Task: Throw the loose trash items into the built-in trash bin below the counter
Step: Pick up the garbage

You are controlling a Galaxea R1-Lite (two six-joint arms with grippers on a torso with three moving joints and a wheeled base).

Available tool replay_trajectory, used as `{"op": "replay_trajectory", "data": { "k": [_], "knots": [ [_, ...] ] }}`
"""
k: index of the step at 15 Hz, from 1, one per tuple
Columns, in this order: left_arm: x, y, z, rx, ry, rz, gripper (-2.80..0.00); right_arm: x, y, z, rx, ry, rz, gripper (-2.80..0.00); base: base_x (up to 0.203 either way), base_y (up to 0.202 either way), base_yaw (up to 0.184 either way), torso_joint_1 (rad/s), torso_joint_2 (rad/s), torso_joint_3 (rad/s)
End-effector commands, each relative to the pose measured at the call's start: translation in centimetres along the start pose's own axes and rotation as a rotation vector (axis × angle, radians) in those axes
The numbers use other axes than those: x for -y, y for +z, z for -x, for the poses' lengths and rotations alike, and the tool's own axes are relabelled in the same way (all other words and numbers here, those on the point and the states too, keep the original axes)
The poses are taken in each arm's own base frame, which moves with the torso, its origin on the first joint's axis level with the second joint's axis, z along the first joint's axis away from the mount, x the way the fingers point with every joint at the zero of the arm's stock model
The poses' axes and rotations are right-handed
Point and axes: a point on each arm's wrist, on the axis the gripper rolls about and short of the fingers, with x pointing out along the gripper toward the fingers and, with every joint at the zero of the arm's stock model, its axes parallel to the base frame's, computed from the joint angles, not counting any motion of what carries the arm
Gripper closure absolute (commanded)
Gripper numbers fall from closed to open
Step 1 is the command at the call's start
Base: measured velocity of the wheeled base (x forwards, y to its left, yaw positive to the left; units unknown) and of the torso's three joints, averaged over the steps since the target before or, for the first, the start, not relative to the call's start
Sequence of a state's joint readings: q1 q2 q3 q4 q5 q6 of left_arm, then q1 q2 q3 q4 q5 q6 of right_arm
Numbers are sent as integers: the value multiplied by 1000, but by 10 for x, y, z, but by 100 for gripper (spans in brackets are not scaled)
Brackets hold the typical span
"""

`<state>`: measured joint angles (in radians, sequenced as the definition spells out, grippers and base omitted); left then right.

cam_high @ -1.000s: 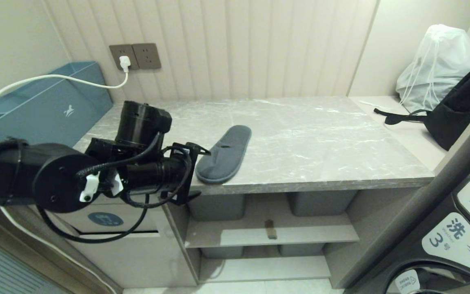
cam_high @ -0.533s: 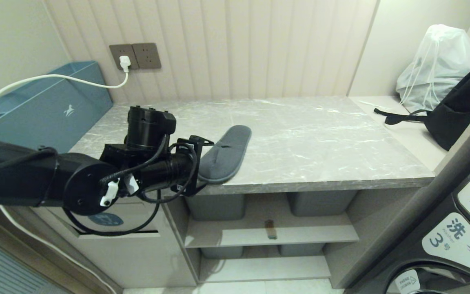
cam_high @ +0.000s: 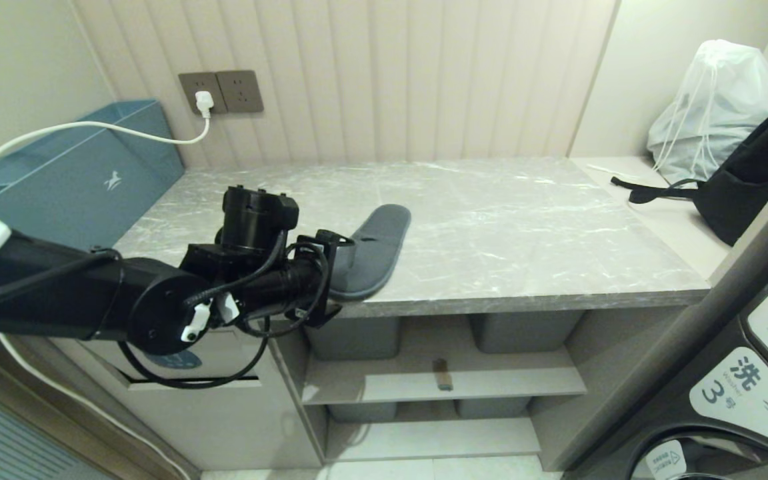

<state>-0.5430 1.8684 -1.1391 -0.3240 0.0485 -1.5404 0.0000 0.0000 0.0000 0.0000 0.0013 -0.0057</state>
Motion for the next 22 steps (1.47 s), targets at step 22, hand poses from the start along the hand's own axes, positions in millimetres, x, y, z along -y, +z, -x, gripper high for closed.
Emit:
{"op": "replay_trajectory", "data": {
  "k": [22],
  "knots": [
    [-6,-1,-32,-3,-110,18,-280,0,0,0,0,0,0,0,0,0,0,0,0,0]
  ]
}}
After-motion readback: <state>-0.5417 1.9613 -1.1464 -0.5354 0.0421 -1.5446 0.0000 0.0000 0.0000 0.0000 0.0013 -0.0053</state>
